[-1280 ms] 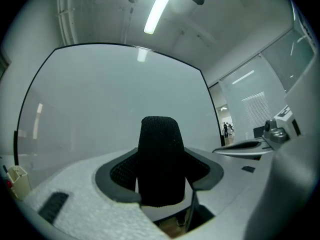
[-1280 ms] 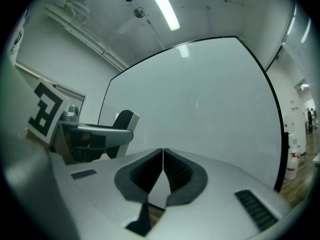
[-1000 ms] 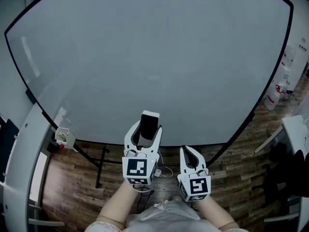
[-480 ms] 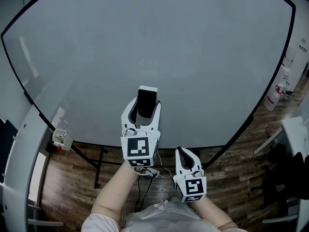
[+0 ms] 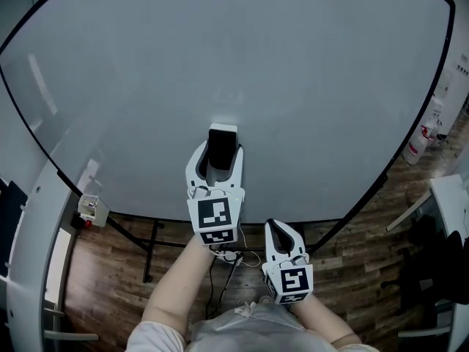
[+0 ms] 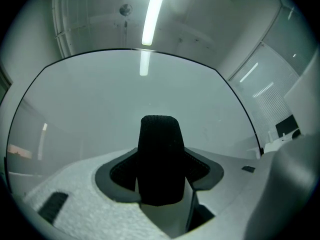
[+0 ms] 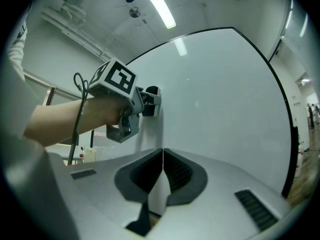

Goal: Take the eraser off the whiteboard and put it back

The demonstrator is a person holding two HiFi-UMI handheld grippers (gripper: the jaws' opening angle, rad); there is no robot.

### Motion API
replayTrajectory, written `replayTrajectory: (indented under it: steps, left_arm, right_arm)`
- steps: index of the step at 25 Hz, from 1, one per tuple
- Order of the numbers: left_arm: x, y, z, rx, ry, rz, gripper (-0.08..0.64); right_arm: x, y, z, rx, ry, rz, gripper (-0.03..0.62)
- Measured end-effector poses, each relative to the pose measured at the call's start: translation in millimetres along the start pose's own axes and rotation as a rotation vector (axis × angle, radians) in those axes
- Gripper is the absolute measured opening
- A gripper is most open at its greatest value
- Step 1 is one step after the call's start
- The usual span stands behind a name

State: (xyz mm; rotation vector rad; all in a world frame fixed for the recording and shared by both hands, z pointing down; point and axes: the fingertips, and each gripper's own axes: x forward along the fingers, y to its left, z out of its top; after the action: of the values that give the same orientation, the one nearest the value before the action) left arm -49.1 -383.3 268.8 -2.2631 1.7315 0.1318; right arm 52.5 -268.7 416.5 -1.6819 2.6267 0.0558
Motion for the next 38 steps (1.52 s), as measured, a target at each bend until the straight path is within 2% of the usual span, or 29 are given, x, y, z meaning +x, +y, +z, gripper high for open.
replayTrajectory:
  steps: [7, 10, 13, 17, 20, 23, 25, 27, 28, 29, 31, 33, 36, 38]
  left_arm:
    - [2.8, -0.3, -0.3, 0.022, -0.023, 0.037, 0.265]
    - [2.9, -5.0, 0.0, 0.012, -0.024, 0.009, 0.267]
    - [2.9, -9.8, -0.5, -0.003, -0.015, -0.025, 0.307]
    - [-1.8, -10.1, 3.6, 0.015, -0.022, -0.031, 0.314]
    - [-11.3, -8.2, 8.4, 0.049, -0.044, -0.012, 0.314]
    - [-31.8, -5.5, 10.1, 0.047, -0.067, 0.01, 0.314]
    - [-48.3, -11.1, 6.7, 0.039, -0.073, 0.001, 0.313]
    - [-63.3, -22.1, -1.5, 0.067, -0.07, -0.033, 0.311]
    - [-71.1, -27.0, -5.5, 0.079, -0.071, -0.043, 0.298]
    - [-79.3, -29.9, -9.7, 0.078, -0.071, -0.043, 0.252]
    - [-96.2, -31.2, -21.9, 0.042, -0.054, -0.031, 0.157]
    - [-111.9, -31.1, -35.8, 0.002, -0.024, -0.022, 0.099]
    - [-132.3, -33.3, -49.0, -0.05, 0.004, -0.018, 0.032]
    - [-145.0, -40.2, -55.1, -0.089, 0.02, -0.03, 0.017]
  right_arm:
    - [-0.6, -13.3, -6.5, 0.019, 0.011, -0.015, 0.027]
    - [-2.0, -15.9, -6.4, 0.019, 0.011, -0.015, 0.027]
    - [-2.6, -19.1, -6.1, 0.021, 0.011, -0.022, 0.027]
    - [-4.2, -16.8, -5.2, 0.014, 0.012, -0.015, 0.026]
    - [-5.3, -13.8, -6.7, 0.009, 0.019, -0.009, 0.026]
    - [-6.8, -11.9, -4.9, 0.007, 0.016, -0.01, 0.026]
    - [-7.8, -14.0, -2.1, 0.008, 0.007, -0.021, 0.028]
    - [-7.8, -17.9, 0.1, 0.012, -0.001, -0.039, 0.026]
    - [-8.0, -19.3, 0.5, 0.017, -0.002, -0.047, 0.027]
    - [-8.6, -19.7, 0.8, 0.022, -0.002, -0.052, 0.026]
    - [-10.9, -16.5, 2.6, 0.035, -0.003, -0.047, 0.026]
    - [-13.2, -9.9, 5.2, 0.045, -0.009, -0.03, 0.027]
    - [-15.6, -0.9, 10.8, 0.044, -0.024, -0.022, 0.026]
    - [-19.6, 3.0, 14.3, 0.041, -0.04, -0.029, 0.026]
